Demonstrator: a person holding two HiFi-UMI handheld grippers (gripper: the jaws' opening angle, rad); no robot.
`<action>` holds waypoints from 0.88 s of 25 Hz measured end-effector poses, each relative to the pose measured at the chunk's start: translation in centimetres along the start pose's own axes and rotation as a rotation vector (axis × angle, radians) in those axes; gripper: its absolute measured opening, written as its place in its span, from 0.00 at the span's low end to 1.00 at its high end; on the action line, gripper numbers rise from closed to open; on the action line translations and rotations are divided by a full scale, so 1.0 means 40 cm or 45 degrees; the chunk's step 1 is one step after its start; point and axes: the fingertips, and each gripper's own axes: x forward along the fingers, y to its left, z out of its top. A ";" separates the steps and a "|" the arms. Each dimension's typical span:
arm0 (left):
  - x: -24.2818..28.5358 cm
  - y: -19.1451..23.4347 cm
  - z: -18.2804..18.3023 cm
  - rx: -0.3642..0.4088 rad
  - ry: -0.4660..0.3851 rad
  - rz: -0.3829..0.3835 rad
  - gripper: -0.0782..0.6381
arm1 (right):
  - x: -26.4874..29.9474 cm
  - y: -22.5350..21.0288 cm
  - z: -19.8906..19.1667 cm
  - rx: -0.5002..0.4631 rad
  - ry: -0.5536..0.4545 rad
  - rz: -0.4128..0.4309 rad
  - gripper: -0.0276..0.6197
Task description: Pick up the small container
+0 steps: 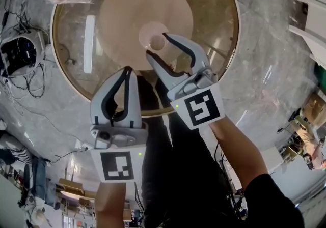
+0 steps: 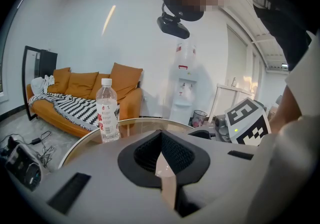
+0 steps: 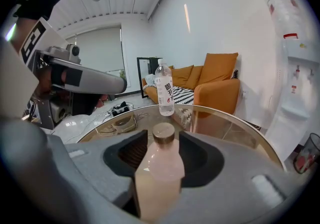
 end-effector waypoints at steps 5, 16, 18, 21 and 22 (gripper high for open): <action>0.017 0.015 -0.046 -0.016 0.017 0.001 0.12 | 0.042 -0.012 -0.033 -0.003 0.009 0.004 0.34; 0.031 0.027 -0.040 -0.019 0.014 -0.011 0.12 | 0.040 -0.008 -0.023 -0.065 0.046 -0.056 0.25; 0.027 0.025 -0.031 -0.015 0.018 -0.017 0.12 | 0.030 -0.010 -0.017 -0.057 0.057 -0.057 0.25; 0.019 0.017 -0.005 -0.019 0.016 -0.025 0.12 | 0.008 -0.018 -0.002 -0.045 0.067 -0.064 0.25; 0.017 0.014 0.007 -0.018 0.013 -0.026 0.12 | 0.000 -0.024 0.002 -0.041 0.075 -0.068 0.25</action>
